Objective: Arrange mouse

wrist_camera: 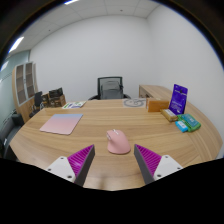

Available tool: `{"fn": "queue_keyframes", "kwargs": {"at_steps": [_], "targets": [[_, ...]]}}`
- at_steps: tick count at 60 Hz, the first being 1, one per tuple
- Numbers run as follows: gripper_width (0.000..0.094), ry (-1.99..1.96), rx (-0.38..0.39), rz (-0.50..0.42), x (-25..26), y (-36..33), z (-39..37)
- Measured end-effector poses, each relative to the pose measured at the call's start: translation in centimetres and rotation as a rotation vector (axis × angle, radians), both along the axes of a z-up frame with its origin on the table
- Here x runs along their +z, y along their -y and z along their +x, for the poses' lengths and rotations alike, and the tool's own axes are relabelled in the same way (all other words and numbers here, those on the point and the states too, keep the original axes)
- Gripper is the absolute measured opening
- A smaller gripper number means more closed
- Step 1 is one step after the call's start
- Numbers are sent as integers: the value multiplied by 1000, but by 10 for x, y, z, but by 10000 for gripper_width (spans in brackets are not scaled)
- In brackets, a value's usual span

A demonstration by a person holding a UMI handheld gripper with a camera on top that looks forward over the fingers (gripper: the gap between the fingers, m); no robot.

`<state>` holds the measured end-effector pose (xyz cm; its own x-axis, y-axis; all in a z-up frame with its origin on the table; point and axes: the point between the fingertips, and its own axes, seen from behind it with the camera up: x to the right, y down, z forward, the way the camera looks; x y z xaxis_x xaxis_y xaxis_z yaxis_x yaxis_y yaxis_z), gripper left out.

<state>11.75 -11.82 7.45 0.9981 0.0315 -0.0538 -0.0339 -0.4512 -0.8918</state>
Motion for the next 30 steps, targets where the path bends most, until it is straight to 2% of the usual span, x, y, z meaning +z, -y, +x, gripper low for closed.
{"fn": "queue_keyframes", "kwargs": {"at_steps": [6, 16, 22, 30], "targets": [[827, -10, 14, -19, -19, -43, 15], [824, 2, 79, -74, -52, -92, 16], [843, -29, 78, -114, -69, -112, 21], [844, -47, 40, -116, -74, -135, 34]]}}
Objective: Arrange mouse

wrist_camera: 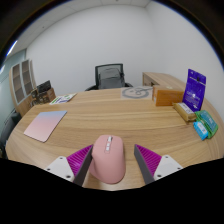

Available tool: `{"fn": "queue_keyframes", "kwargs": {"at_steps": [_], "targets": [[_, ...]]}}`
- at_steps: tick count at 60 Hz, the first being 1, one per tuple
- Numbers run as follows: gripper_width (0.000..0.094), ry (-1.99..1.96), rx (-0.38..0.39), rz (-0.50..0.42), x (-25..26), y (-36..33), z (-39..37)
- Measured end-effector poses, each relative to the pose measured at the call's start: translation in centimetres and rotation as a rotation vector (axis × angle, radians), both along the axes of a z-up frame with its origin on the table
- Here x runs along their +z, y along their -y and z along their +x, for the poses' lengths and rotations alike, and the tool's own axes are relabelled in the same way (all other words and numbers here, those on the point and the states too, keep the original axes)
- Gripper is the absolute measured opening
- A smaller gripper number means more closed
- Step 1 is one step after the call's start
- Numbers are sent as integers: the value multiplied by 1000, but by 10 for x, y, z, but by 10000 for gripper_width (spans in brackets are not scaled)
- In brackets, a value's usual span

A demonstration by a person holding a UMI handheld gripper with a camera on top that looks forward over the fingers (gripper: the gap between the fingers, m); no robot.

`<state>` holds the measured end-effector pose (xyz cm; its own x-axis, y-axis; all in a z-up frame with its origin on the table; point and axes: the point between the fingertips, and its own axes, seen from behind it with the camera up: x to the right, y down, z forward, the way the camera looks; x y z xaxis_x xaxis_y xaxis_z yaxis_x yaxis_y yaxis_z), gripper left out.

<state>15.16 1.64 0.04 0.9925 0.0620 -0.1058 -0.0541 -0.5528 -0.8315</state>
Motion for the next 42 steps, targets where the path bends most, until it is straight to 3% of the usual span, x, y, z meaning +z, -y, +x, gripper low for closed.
{"fn": "queue_keyframes", "kwargs": {"at_steps": [10, 19, 27, 37, 42], "targets": [[794, 9, -7, -7, -5, -20, 6], [536, 19, -44, -24, -9, -23, 11], [418, 20, -84, -29, -10, -23, 16], [404, 5, -99, -44, -5, -22, 12], [405, 4, -108, -12, 25, -27, -3]]}}
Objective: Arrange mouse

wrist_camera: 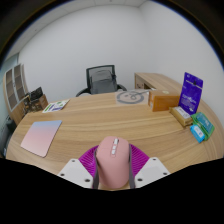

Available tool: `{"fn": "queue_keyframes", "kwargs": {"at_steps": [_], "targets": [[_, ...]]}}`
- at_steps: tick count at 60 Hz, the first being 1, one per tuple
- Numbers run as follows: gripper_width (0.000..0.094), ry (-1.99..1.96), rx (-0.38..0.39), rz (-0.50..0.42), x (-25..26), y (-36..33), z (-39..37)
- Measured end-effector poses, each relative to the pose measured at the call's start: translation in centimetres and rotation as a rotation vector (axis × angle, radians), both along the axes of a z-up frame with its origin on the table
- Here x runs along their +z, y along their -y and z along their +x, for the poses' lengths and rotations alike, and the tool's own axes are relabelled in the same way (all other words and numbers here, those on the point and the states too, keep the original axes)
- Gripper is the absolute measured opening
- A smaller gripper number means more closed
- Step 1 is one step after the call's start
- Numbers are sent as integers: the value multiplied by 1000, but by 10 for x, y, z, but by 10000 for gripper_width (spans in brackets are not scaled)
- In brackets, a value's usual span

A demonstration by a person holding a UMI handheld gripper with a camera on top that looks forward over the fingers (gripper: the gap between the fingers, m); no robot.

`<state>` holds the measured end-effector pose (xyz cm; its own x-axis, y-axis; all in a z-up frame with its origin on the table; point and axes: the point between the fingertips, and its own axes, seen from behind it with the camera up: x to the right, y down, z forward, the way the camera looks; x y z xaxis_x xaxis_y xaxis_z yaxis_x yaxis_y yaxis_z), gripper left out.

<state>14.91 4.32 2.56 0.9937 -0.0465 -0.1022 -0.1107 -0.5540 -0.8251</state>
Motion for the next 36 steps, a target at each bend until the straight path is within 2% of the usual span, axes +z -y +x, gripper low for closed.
{"fn": "queue_keyframes", "kwargs": {"at_steps": [4, 10, 17, 26, 36], "targets": [[408, 56, 35, 41, 34, -10, -30], [406, 51, 88, 103, 78, -34, -113], [406, 29, 138, 134, 99, -68, -228], [405, 22, 133, 71, 62, -102, -336], [406, 87, 131, -47, -1, -111, -373]]}}
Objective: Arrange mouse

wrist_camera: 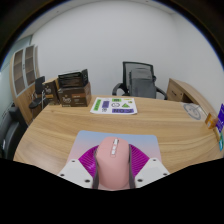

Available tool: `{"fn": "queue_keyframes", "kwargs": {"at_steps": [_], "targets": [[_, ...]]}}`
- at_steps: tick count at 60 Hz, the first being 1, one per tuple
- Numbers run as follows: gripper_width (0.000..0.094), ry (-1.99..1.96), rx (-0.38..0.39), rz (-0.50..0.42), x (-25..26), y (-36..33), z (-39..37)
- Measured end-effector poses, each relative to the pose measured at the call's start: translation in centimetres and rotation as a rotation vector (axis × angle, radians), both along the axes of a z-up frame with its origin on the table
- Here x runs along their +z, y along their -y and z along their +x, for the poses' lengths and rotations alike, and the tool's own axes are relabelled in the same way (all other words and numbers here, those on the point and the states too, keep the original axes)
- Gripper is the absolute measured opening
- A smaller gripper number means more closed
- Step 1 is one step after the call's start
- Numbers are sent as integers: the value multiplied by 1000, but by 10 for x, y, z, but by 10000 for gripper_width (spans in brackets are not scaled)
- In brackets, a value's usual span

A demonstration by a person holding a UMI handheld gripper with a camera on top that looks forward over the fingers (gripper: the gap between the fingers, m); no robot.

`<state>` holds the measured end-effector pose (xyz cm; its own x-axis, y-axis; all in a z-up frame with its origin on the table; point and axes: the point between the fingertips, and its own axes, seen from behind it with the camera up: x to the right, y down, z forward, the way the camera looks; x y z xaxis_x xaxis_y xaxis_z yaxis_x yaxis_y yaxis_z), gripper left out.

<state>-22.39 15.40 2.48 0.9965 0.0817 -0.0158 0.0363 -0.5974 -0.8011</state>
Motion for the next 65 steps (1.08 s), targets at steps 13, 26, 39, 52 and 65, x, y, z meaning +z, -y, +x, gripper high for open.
{"fn": "queue_keyframes", "kwargs": {"at_steps": [13, 26, 39, 52, 65], "targets": [[409, 79, 38, -39, -30, 5, 4], [524, 76, 64, -50, -32, 1, 5], [829, -27, -13, -104, -17, 15, 16], [839, -71, 71, -18, 55, 95, 5], [833, -182, 113, 56, 123, 239, 34]]}}
